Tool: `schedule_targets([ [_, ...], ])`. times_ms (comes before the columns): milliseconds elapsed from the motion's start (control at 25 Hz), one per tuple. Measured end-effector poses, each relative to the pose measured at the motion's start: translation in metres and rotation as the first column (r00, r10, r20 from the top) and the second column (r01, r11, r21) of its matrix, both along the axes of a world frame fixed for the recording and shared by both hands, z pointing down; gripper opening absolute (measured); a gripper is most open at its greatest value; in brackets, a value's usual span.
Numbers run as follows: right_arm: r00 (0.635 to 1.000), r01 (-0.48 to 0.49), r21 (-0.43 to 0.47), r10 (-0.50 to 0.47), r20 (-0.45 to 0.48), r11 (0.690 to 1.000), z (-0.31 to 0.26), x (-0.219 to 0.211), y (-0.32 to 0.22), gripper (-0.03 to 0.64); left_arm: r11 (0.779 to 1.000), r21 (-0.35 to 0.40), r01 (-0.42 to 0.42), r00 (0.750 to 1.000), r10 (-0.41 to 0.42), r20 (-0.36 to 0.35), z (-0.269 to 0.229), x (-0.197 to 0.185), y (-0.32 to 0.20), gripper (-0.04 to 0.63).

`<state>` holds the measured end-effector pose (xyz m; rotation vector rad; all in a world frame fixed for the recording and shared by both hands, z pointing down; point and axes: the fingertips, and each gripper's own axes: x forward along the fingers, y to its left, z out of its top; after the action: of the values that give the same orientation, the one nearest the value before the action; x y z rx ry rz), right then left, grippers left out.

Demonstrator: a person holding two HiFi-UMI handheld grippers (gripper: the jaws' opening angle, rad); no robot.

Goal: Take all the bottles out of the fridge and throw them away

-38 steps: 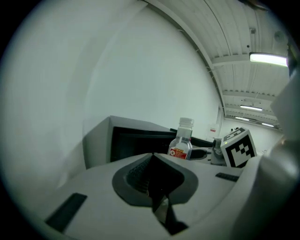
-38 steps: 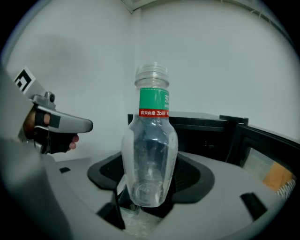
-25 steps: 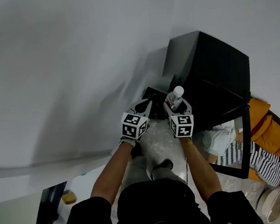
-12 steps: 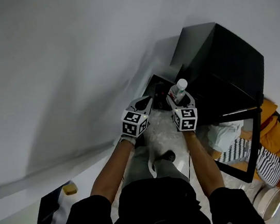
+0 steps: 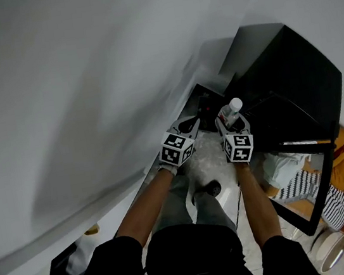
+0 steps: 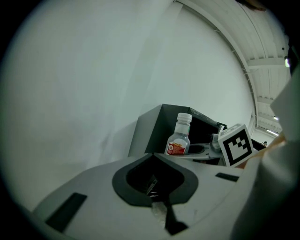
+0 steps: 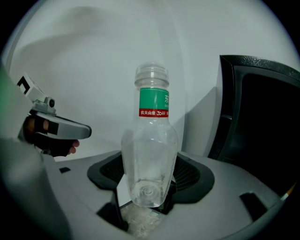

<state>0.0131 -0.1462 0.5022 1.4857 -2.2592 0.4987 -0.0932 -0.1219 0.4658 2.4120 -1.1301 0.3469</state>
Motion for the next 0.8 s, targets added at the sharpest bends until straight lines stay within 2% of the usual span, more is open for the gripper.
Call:
schedule_targets([
  [240, 1.000, -0.004, -0.039, 0.003, -0.011, 0.999, 0.045, 0.006, -0.016, 0.307, 0.999, -0.035, -0.011, 1.000, 0.011, 0.001, 0.039, 0.006, -0.013, 0.002],
  [480, 1.000, -0.002, -0.058, 0.001, -0.014, 0.998, 0.101, 0.007, -0.039, 0.307, 0.999, -0.033, -0.010, 1.000, 0.010, -0.005, 0.085, 0.009, -0.032, 0.002],
  [800, 1.000, -0.031, -0.080, 0.031, -0.001, 0.996, 0.218, 0.007, -0.053, 0.307, 0.998, -0.068, -0.011, 1.000, 0.010, -0.023, 0.198, 0.016, -0.050, 0.002],
])
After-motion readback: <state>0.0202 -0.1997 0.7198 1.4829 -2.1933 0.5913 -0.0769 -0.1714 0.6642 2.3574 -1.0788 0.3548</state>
